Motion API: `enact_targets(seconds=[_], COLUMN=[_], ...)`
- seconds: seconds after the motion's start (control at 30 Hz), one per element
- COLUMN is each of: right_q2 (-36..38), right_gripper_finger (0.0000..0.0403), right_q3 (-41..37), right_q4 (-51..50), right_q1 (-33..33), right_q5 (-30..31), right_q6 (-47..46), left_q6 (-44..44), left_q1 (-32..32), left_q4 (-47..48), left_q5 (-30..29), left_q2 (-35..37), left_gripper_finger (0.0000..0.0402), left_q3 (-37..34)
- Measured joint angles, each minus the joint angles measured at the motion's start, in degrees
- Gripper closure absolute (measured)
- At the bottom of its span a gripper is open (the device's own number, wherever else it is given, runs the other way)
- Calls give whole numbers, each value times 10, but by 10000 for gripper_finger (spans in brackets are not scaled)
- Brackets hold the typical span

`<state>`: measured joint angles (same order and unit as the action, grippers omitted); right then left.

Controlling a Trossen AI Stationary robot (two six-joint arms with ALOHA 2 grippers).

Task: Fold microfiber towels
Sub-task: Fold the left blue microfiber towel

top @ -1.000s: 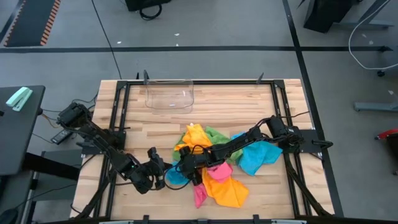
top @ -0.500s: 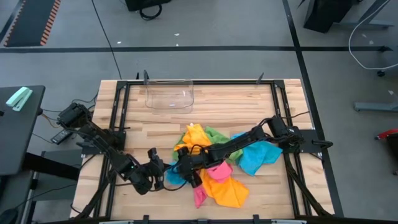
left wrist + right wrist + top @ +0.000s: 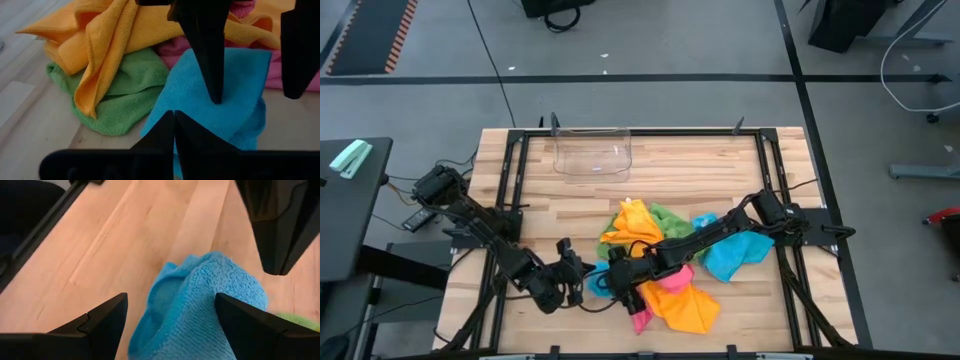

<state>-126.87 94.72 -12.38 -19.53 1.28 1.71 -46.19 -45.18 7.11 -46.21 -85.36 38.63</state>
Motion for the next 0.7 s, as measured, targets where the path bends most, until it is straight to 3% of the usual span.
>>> enact_targets(seconds=[0.37,0.7], right_q2=[0,1], right_gripper_finger=[93,93], right_q3=[-132,-185], right_q4=[234,255], right_q1=[-2,9], right_q5=[-37,-24], right_q6=[-49,-64], left_q6=[4,5], left_q1=[-1,6], left_q4=[-28,-74], left_q5=[0,0], left_q2=[0,0], left_gripper_finger=[377,366], left_q3=[0,0])
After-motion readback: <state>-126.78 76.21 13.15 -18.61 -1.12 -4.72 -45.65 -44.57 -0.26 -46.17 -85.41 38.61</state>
